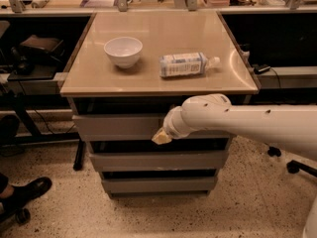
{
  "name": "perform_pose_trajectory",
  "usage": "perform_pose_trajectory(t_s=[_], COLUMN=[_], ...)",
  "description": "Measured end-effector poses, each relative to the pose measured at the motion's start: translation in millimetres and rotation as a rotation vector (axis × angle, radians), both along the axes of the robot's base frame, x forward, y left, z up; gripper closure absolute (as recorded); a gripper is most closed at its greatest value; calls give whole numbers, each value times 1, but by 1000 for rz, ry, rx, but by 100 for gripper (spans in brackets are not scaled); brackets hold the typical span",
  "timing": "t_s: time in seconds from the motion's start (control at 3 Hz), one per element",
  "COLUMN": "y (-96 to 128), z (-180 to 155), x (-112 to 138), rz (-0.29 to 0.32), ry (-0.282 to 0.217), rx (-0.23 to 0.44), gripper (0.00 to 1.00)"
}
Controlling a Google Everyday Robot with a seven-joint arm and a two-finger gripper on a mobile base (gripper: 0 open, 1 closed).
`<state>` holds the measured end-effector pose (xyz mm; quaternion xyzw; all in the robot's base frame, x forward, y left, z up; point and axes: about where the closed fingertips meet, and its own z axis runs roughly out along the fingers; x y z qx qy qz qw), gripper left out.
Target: Open top drawer
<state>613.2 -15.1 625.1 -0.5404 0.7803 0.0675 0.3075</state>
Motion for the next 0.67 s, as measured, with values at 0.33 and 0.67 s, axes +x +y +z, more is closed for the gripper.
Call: perform_pose_trajectory(t_s=[0.33, 0.67], y=[0, -1], z=[0, 8], x=[0, 0], rz=[0, 0], ry=[0, 0], rx=[0, 0], gripper=[66, 89])
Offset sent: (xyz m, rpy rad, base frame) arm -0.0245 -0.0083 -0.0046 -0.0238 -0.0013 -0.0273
